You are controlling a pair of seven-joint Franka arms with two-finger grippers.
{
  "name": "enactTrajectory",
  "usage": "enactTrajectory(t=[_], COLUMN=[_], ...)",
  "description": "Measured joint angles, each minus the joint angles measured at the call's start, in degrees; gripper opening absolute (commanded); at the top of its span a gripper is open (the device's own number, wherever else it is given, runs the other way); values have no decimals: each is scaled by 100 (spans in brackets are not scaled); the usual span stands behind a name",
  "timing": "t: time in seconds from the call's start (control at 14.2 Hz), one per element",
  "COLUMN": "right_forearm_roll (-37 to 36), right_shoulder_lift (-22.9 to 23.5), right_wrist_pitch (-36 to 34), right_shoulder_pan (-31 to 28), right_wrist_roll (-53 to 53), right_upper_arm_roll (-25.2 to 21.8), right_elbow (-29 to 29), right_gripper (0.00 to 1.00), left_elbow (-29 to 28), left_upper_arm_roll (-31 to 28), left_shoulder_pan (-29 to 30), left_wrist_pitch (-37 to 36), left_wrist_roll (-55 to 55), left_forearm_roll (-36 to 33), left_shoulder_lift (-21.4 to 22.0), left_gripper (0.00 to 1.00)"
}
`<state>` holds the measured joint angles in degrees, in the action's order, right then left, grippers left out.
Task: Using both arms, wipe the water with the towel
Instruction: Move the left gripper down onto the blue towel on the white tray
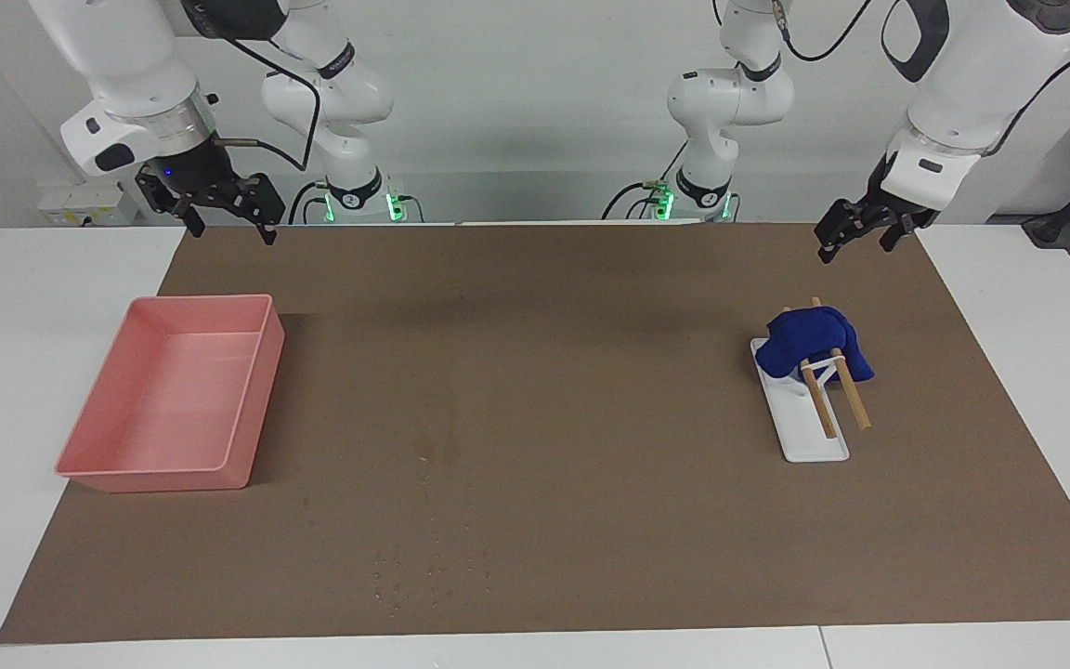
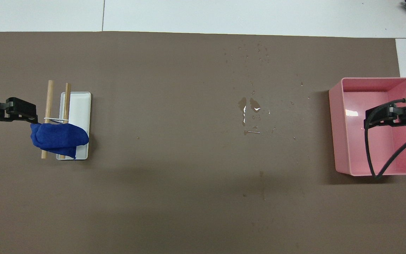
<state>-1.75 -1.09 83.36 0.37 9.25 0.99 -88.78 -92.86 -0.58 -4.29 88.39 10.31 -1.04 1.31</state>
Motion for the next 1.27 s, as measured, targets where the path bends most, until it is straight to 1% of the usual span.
enactTrajectory(t=[0.49, 0.63, 0.85, 1.06, 1.2, 1.27], right_forearm_roll=[0, 0, 0, 0, 0, 0], right_shoulder_lift=[0, 0, 0, 0, 0, 0], right_wrist_pitch=[0, 0, 0, 0, 0, 0], right_shoulder_pan=[-1, -1, -1, -1, -1, -1], right_wrist_roll=[0, 0, 0, 0, 0, 0], right_upper_arm_roll=[-1, -1, -1, -1, -1, -1], right_elbow=[-1, -1, -3, -4, -4, -4], right_gripper=[100, 100, 100, 100, 100, 100], left_elbow=[0, -17, -59, -94, -407, -729], left_upper_arm_roll=[11, -22, -66, -92, -101, -106], left_shoulder_pan=[-2, 1, 13, 19, 31, 69], left_wrist_pitch=[1, 61, 439, 748, 897, 1136], left_wrist_roll=[18, 205, 774, 893, 893, 893], left_forearm_roll=[1, 1, 1, 0, -11, -20], left_shoulder_lift=[3, 5, 5, 8, 91, 196], left_gripper=[100, 100, 100, 100, 100, 100])
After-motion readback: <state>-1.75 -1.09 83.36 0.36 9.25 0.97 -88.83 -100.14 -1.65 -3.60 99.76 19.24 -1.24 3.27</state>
